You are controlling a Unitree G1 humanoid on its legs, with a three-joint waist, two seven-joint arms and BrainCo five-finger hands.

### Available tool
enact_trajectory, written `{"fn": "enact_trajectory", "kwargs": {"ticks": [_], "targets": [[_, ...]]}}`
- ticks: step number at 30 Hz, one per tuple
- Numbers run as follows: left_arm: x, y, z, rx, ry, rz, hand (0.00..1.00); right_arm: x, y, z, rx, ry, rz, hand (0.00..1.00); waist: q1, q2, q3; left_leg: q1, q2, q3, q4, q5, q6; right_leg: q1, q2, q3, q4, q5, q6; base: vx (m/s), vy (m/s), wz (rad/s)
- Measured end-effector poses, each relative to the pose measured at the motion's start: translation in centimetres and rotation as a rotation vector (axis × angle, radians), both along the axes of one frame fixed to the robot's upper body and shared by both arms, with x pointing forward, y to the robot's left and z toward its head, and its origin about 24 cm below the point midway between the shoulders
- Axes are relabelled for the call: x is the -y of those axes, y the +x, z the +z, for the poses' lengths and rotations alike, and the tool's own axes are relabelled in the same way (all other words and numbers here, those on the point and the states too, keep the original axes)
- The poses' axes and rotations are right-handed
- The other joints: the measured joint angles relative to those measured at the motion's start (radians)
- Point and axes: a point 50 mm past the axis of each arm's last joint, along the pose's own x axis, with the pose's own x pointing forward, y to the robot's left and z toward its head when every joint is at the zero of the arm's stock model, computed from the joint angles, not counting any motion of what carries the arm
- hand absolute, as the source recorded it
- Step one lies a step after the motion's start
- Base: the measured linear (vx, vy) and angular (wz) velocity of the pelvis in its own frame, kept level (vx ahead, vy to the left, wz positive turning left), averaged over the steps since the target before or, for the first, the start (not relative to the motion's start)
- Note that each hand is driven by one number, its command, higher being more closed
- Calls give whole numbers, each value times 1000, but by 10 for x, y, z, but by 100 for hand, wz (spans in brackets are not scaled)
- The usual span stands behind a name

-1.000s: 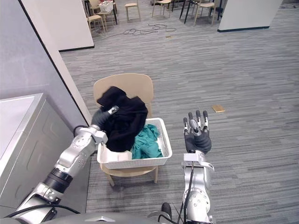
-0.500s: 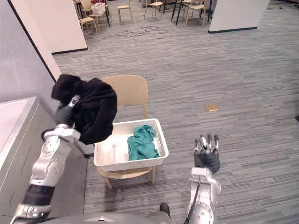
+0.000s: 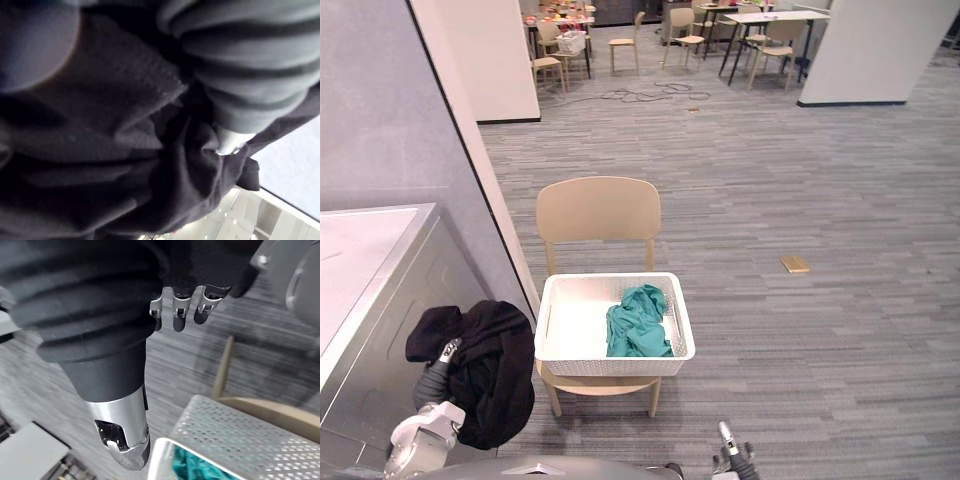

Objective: Pick up the laundry basket with both hands and put the clothes into the washing machine.

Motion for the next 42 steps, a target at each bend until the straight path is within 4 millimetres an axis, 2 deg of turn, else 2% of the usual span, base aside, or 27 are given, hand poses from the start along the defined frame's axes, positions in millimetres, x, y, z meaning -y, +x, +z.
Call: {"fn": "enact_trajectory", "kwargs": {"ticks": [4, 9, 13, 15, 20, 23, 25, 26, 27, 28, 29, 30, 31, 32, 34, 35, 36, 37, 38, 39, 40, 41, 42], "targets": [[12, -6, -10, -41, -70, 9, 100, -16, -16, -21, -139, 56, 56, 0, 14, -3, -1, -4, 5, -9, 9, -4, -2, 2, 0, -16, 15, -13, 2, -28, -14, 10], [30, -3, -25, -99, -110, -77, 100, -20, -29, -37, -245, 85, 68, 0, 13, -15, -4, -5, 7, -26, 9, -1, -7, 17, -1, -40, 9, -11, -3, -9, -9, 10], [41, 4, -30, -115, -116, -150, 100, -23, -26, -45, -336, 67, 118, 0, 17, -25, -9, -4, 9, -26, 10, 0, -12, 24, 1, -43, 2, -11, -3, 1, -5, 4], [40, 4, -30, -115, -114, -150, 100, -23, -23, -47, -342, 72, 125, 0, 14, -26, -6, -3, 11, -21, 12, -2, -13, 16, 1, -39, 19, -17, 0, 0, -1, -4], [36, 4, -30, -115, -102, -140, 100, -23, -13, -50, -361, 45, 198, 0, 22, -43, 22, -18, 26, -40, 44, -6, -19, -27, -2, -47, 159, -100, -3, -13, -27, 20], [39, 14, -26, -87, -97, -165, 100, -21, -1, -51, -350, 27, 230, 0, 28, -55, 60, -152, 16, -146, 99, 12, -32, -120, -43, -141, 306, -179, -23, -114, -110, 94], [45, 16, -26, -82, -104, -193, 100, -16, 13, -50, -345, -6, 272, 0, 36, -59, 109, -184, 9, -159, 91, 29, 0, -151, -80, -188, 382, -224, -22, -109, -98, 87], [47, 14, -26, -87, -106, -202, 100, -11, 17, -49, -338, -19, 275, 0, 36, -44, 125, -194, 12, -136, 91, 30, 35, -157, -92, -197, 402, -233, -30, -107, -118, 71], [50, 11, -28, -95, -113, -217, 100, -10, 23, -48, -328, -25, 278, 0, 35, -54, 120, -197, 25, -62, 63, 20, 122, -171, -115, -213, 420, -236, -31, -64, -120, 71], [52, 10, -28, -93, -117, -231, 100, -12, 27, -48, -320, -25, 281, 0, 36, -59, 123, -200, 46, 10, 40, 1, 151, -172, -140, -243, 411, -228, -42, -13, -73, 70], [53, 12, -27, -86, -113, -248, 100, -11, 31, -47, -311, -33, 287, 0, 37, -53, 125, -213, 64, 27, 70, 6, 138, -173, -153, -265, 415, -226, -45, 34, 7, 65], [58, 15, -25, -75, -119, -272, 100, -8, 36, -45, -306, -52, 301, 0, 39, -36, 124, -242, 92, 47, 142, 11, 128, -170, -158, -292, 422, -226, -46, 2, 26, 77], [70, 17, -23, -63, -140, -318, 100, -5, 38, -45, -320, -69, 300, 0, 35, -27, 121, -252, 145, 81, 279, 10, 131, -139, -178, -338, 444, -226, -47, -20, 10, 81], [74, 17, -23, -57, -149, -335, 100, -5, 35, -45, -329, -70, 292, 0, 28, -27, 120, -246, 171, 98, 333, 7, 136, -116, -190, -362, 452, -226, -46, -17, 54, 87], [86, 20, -18, -28, -173, -381, 100, -3, 22, -46, -348, -66, 255, 0, 15, -32, 113, -226, 265, 151, 457, 14, 154, -68, -223, -415, 475, -225, -44, 3, 137, 76], [92, 24, -15, -7, -184, -400, 100, 0, 16, -46, -352, -63, 205, 0, 11, -33, 100, -229, 321, 171, 500, 39, 179, -72, -248, -426, 496, -217, -31, 18, 205, 65], [95, 29, -12, 7, -184, -416, 100, 2, 14, -46, -354, -61, 169, 0, 7, -34, 99, -232, 332, 164, 500, 32, 136, -79, -268, -426, 507, -204, -10, 12, 415, 64], [89, 31, -14, 2, -163, -415, 100, -8, 8, -52, -381, 0, 115, 0, -2, -55, 84, -258, 260, 133, 483, -8, 89, -105, -285, -406, 482, -195, -1, 4, 396, 55], [80, 31, -15, -4, -134, -408, 100, -22, 2, -57, -410, 56, 116, 0, -8, -85, 64, -288, 231, 79, 465, -17, 66, -123, -261, -381, 458, -196, 0, -10, 344, 47], [76, 33, -15, -1, -119, -407, 100, -26, -1, -59, -423, 78, 103, 0, -11, -95, 58, -304, 219, 43, 456, -28, 30, -124, -245, -367, 427, -190, -2, -17, 228, 36], [73, 33, -16, -7, -107, -410, 100, -24, 0, -60, -431, 79, 108, 0, -10, -91, 60, -318, 217, 0, 447, -63, -34, -116, -227, -366, 393, -155, 1, -24, 276, 31], [71, 33, -21, -29, -98, -414, 100, -22, -3, -61, -454, 84, 111, 0, -6, -82, 64, -323, 224, -14, 434, -111, -113, -106, -210, -374, 354, -119, 23, -63, 424, 23], [66, 29, -28, -69, -84, -417, 100, -23, -3, -62, -458, 94, 103, 0, 1, -85, 65, -329, 216, -11, 431, -130, -137, -98, -209, -376, 315, -78, 25, -83, 354, 11]]}}
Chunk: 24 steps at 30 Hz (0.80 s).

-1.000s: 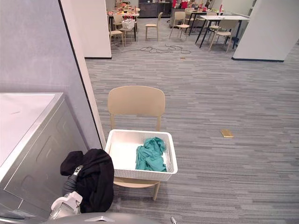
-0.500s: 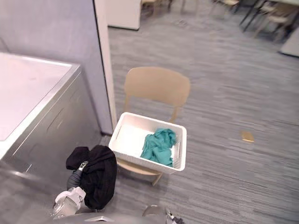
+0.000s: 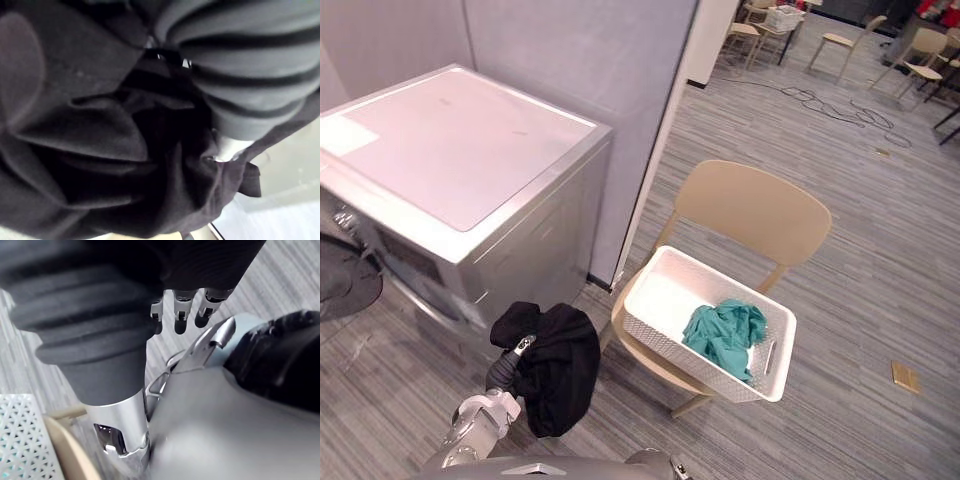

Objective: Pick up the laundry basket with both hands and put the clothes into the washing machine.

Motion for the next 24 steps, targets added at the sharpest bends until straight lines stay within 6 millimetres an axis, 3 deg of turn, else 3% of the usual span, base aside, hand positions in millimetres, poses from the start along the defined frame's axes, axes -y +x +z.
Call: {"fn": "enact_trajectory", "kwargs": {"ticks": [2, 4, 6, 8, 9, 10, 11, 12, 13, 14, 15, 17, 18, 21, 24], "targets": [[-8, -7, -5, -34, 30, -3, 100, -1, 2, 0, 3, 3, -8, 0, 8, -5, 0, -10, -28, 0, 20, -14, 10, 35, -2, 1, -87, 68, -9, -132, 292, 6], [-15, -8, -6, -40, 44, 17, 100, 0, 3, 0, 2, -1, -43, 0, 22, 0, 3, -40, -55, -1, 60, -44, 25, 66, -13, -4, -156, 98, -19, -161, 236, 11], [-23, -9, -4, -36, 58, 53, 100, 1, 1, 0, 0, -8, -69, 0, 48, 8, 9, -62, -73, 3, 84, -53, 39, 66, -17, 4, -192, 105, -74, -168, 211, 10], [-28, -12, -4, -35, 68, 68, 100, 0, 3, 1, 14, -4, -81, 0, 41, 15, 14, -80, -89, -8, 79, -42, 56, 61, -15, 5, -194, 59, -180, -113, 103, 29], [-28, -12, -3, -33, 67, 68, 100, 2, 7, 2, 27, -11, -79, 0, 36, 25, 28, -80, -99, -21, 75, -36, 66, 62, -2, 28, -186, 3, -255, -99, 63, 32], [-28, -11, -1, -23, 66, 70, 100, 4, 11, 3, 47, -20, -77, 0, 36, 23, 36, -66, -109, -25, 50, -23, 86, 57, 21, 97, -173, -100, -310, -106, 74, 29], [-28, -12, 1, -18, 65, 71, 100, 3, 13, 4, 57, -19, -77, 0, 34, 34, 41, -60, -113, -26, 30, -14, 97, 50, 35, 134, -155, -160, -317, -79, 60, 25], [-27, -10, 3, -4, 63, 77, 100, 3, 19, 6, 85, -27, -72, 0, 27, 37, 43, -48, -112, -37, -7, 11, 105, 11, 84, 217, -42, -188, -225, -36, 16, 24], [-29, -10, 4, 2, 67, 83, 100, -1, 23, 6, 103, -17, -50, 0, 27, 16, 39, -25, -115, -39, -52, 33, 103, -16, 173, 263, 63, -215, -178, -14, -35, 25], [-28, -9, 4, 4, 66, 83, 100, -4, 25, 6, 110, -10, -40, 0, 26, 2, 41, -14, -124, -45, -70, 41, 101, -12, 225, 300, 79, -235, -181, 5, -120, 53], [-18, -9, 2, -6, 42, 69, 100, -7, 27, 7, 127, -1, -34, 0, 5, -3, 37, 2, -138, -62, -98, 60, 95, -7, 243, 365, 72, -251, -162, 35, -123, 45], [-9, -12, 0, -19, 26, 59, 100, -7, 27, 7, 138, -1, -28, 0, 15, -8, 26, 19, -137, -64, -131, 86, 93, -8, 260, 403, 52, -246, -86, 85, -144, 9], [-3, -12, -1, -27, 25, 38, 100, -8, 29, 7, 143, -2, -14, 0, 18, -1, 17, 15, -119, -71, -145, 102, 70, -7, 285, 413, 28, -231, -62, 84, -145, -15], [9, -8, -4, -33, 28, -20, 100, -9, 28, 8, 147, -7, -15, 0, 5, -10, -3, 58, -119, -70, -298, 194, 66, 18, 296, 391, -22, -206, -72, 87, -142, 20], [19, 0, 1, -7, 12, -59, 100, -7, 29, 9, 148, -12, -5, 0, 5, -2, 0, 117, -121, -58, -346, 226, 81, 76, 301, 395, -51, -196, -81, 133, -56, 27]]}}
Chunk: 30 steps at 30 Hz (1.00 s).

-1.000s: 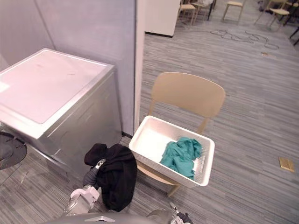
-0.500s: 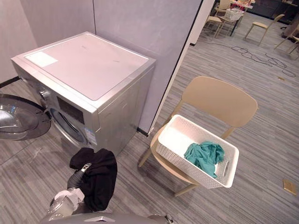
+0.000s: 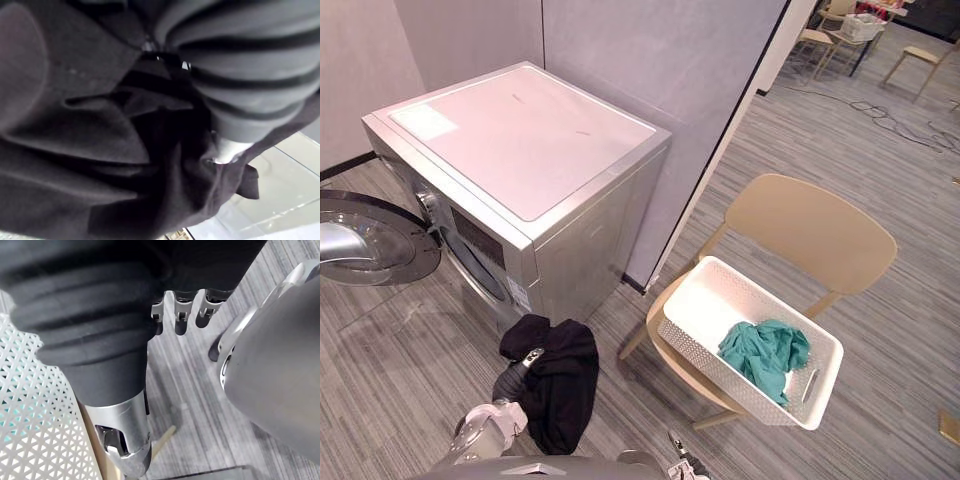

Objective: Pick up the laundry basket with both hands and put the clothes into the washing machine.

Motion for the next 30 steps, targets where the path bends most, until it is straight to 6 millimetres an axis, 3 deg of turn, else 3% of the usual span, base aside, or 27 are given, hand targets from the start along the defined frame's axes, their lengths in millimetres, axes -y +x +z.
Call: {"fn": "enact_trajectory", "kwargs": {"ticks": [2, 3, 4, 6, 8, 9, 12, 13, 14, 15, 16, 17, 18, 19, 21, 22, 23, 24, 25, 26, 28, 29, 30], "targets": [[0, 0, 0, 2, 0, -2, 100, 0, 1, 0, -1, -3, 10, 0, 5, 16, 11, -10, 0, 20, 85, -16, 22, 31, -1, 12, -1, -3, -4, 22, 5, 22], [-2, 2, 4, 20, 2, 6, 100, 2, 3, 1, 4, -10, 19, 0, 8, 13, 17, -60, 3, 25, 224, -39, 18, 56, -3, 28, -6, -40, -35, -78, 9, 35], [-1, 4, 6, 37, -3, 12, 100, 3, 4, 1, 7, -15, 32, 0, 10, 22, 22, -152, 16, 15, 406, -48, 12, 63, -5, 27, 14, -79, -15, -105, 33, 29], [2, 0, 7, 33, -21, 26, 100, 9, 7, 3, 9, -34, 66, 0, 29, 42, 31, -231, 46, 8, 567, -28, 17, 60, -8, 35, 58, -106, -18, -61, 89, 0], [1, -7, 4, 7, -26, 45, 100, 12, 7, 4, 7, -48, 85, 0, 38, 47, 25, -269, 69, 16, 642, -55, 62, 56, -25, 40, 68, -109, -8, 21, 127, -19], [-1, -8, 2, -5, -30, 65, 100, 13, 8, 4, 7, -52, 93, 0, 37, 50, 25, -282, 101, 17, 634, -92, 99, 46, -34, 52, 65, -106, -2, 44, 132, -24], [-3, -8, 0, -20, -27, 83, 100, 12, 5, 3, -6, -44, 88, 0, 24, 28, 21, -279, 138, -49, 438, -111, 111, 18, -86, 88, 60, -112, 23, 155, 329, -21], [-3, -9, -3, -36, -26, 82, 100, 13, 1, 1, -24, -39, 80, 0, 21, 19, 20, -279, 133, -133, 320, -102, 113, 7, -131, 110, 48, -112, 69, 175, 406, -13], [-3, -10, -5, -48, -25, 84, 100, 14, -1, 0, -36, -38, 74, 0, 21, 20, 19, -277, 125, -170, 282, -93, 110, 11, -145, 117, 37, -111, 85, 295, 667, -22], [-2, -14, -11, -79, -23, 85, 100, 18, -8, -1, -65, -34, 48, 0, 23, 29, 12, -258, 104, -241, 214, -74, 107, 26, -178, 129, 8, -109, 125, 231, 516, -21], [0, -17, -15, -102, -26, 87, 100, 23, -12, -2, -84, -40, 37, 0, 25, 43, -1, -252, 92, -262, 195, -84, 56, 31, -196, 137, -13, -108, 138, 313, 708, -14], [-10, -20, -22, -137, 16, 93, 100, 10, -16, -7, -120, 8, -4, 0, 8, 1, -9, -286, 22, -228, 293, -125, -76, 59, -262, 186, -56, -89, 121, 341, 680, 2], [-22, -20, -26, -158, 56, 110, 100, 8, -13, -7, -121, 10, -58, 0, -15, -17, -22, -329, -10, -231, 379, -169, -89, 63, -279, 227, -81, 21, 139, 441, 900, 5], [-29, -20, -27, -158, 86, 99, 100, 8, -12, -7, -106, 24, -104, 0, -16, -10, -19, -340, -28, -219, 438, -211, -78, 66, -293, 250, -89, 127, 160, 359, 690, -5], [-31, -18, -26, -147, 109, 72, 100, 9, -12, -7, -97, 28, -125, 0, -17, -14, -38, -339, -60, -180, 455, -237, -44, 33, -323, 256, -85, 267, 125, 227, 458, -21], [-32, -14, -24, -135, 115, 60, 100, 11, -8, -5, -84, 10, -124, 0, -16, -2, -48, -335, -70, -154, 451, -244, -19, 4, -333, 257, -85, 374, 79, 221, 456, -40], [-32, -11, -22, -120, 117, 56, 100, 19, -5, -2, -60, -18, -114, 0, -14, 27, -59, -324, -79, -117, 427, -240, 17, -37, -338, 255, -96, 543, -24, 254, 515, -62], [-36, -6, -19, -96, 131, 63, 100, 23, 2, 2, -28, -45, -84, 0, -18, 41, -56, -290, -78, -69, 381, -223, 52, -99, -341, 243, -23, 570, -74, 194, 408, -60], [-40, -5, -18, -90, 139, 74, 100, 23, 6, 3, -12, -48, -68, 0, -23, 43, -56, -263, -83, -55, 351, -213, 67, -131, -332, 239, 51, 489, -94, 156, 273, -59], [-43, -4, -17, -80, 150, 91, 100, 19, 9, 4, 10, -41, -51, 0, -28, 44, -55, -218, -91, -20, 306, -201, 85, -164, -304, 236, 148, 369, -104, 146, 291, -65], [-43, -3, -12, -56, 147, 101, 100, 11, 22, 10, 79, -47, 2, 0, -30, 55, -46, -105, -103, 55, 215, -184, 114, -209, -170, 203, 327, 145, -79, 117, 281, -86], [-42, -2, -10, -46, 144, 101, 100, 9, 27, 12, 104, -50, 25, 0, -30, 55, -44, -84, -105, 76, 194, -183, 118, -222, -135, 177, 369, 102, -80, 29, 156, -90], [-39, 1, -7, -27, 138, 99, 100, 5, 40, 18, 168, -53, 70, 0, -29, 57, -38, -44, -110, 109, 155, -185, 129, -247, -72, 119, 440, 11, -75, 13, 121, -91]]}}
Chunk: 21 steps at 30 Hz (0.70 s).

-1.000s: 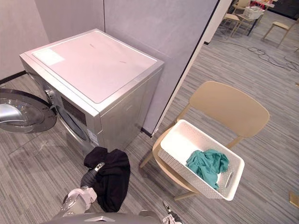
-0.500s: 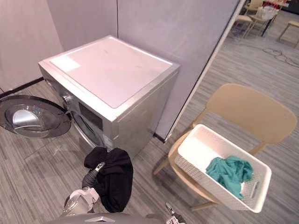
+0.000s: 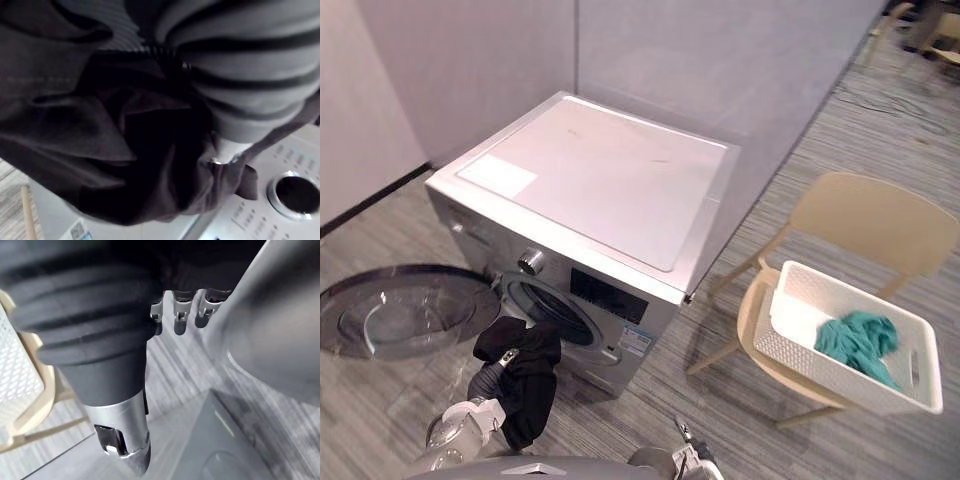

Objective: Pick up the laundry basket with both hands and put the clothes into the washing machine.

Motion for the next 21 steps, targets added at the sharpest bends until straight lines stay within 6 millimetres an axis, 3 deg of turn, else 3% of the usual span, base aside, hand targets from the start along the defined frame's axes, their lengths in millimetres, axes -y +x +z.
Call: {"fn": "enact_trajectory", "kwargs": {"ticks": [1, 3, 4, 5, 6, 9, 10, 12, 14, 15, 18, 21], "targets": [[5, 2, 3, 15, -14, 0, 100, -4, 8, 6, 47, -5, 24, 0, -2, 7, 4, 28, 1, 25, -27, 0, 4, -14, 61, -42, 27, -71, 5, 11, 48, -82], [13, 5, 5, 27, -40, -5, 100, -8, 13, 9, 81, -3, 68, 0, -11, 5, 6, 46, 2, 55, -45, 1, 3, -15, 129, -46, -21, -120, 18, 32, -26, -40], [22, 8, 7, 36, -63, -20, 100, -10, 16, 13, 108, -4, 90, 0, -13, -1, 8, 47, -3, 73, -39, -4, -5, -1, 150, -41, -126, -117, 8, 71, -109, -29], [32, 10, 8, 42, -81, -39, 100, -10, 19, 16, 133, -14, 101, 0, -12, -8, 15, 45, -2, 82, -29, -8, -16, 44, 160, -29, -204, -138, -26, 78, -133, -25], [38, 12, 10, 47, -91, -53, 100, -9, 22, 20, 153, -24, 106, 0, -12, 13, 26, 49, 13, 85, -29, -1, -26, 60, 178, -31, -230, -125, -34, 128, -134, -23], [55, 15, 14, 63, -121, -85, 100, -13, 22, 23, 168, -29, 147, 0, -3, 22, 51, 103, 32, 113, -14, 14, -30, 109, 193, -31, -240, -123, -39, 110, -88, -7], [55, 16, 15, 68, -123, -86, 100, -15, 21, 22, 163, -27, 155, 0, 3, 17, 58, 86, 45, 120, 72, 12, -29, 137, 194, -31, -258, -124, -40, 115, -123, 5], [56, 18, 19, 90, -133, -87, 100, -12, 21, 24, 172, -38, 160, 0, 17, 9, 101, -53, 100, 87, 451, 50, -13, 221, 200, -33, -304, -136, -60, 73, -84, 4], [55, 14, 18, 81, -137, -84, 100, -7, 23, 28, 187, -63, 191, 0, 42, 26, 97, -155, 116, 36, 657, 46, -18, 240, 199, -6, -304, -144, -55, 60, 89, -46], [51, 11, 17, 77, -133, -69, 100, -7, 24, 28, 188, -67, 204, 0, 52, 26, 97, -184, 127, 36, 674, 38, -8, 244, 189, 27, -305, -155, -50, 84, 169, -69], [47, 9, 14, 63, -125, -54, 100, -10, 24, 28, 182, -62, 221, 0, 58, 17, 94, -206, 178, -6, 531, 28, 9, 231, 167, 78, -288, -174, -18, 150, 243, -52], [45, 2, 9, 27, -124, -49, 100, -10, 23, 27, 175, -59, 219, 0, 52, 1, 84, -167, 197, -149, 187, 48, 15, 205, 114, 126, -269, -204, 36, 196, 351, -31]]}}
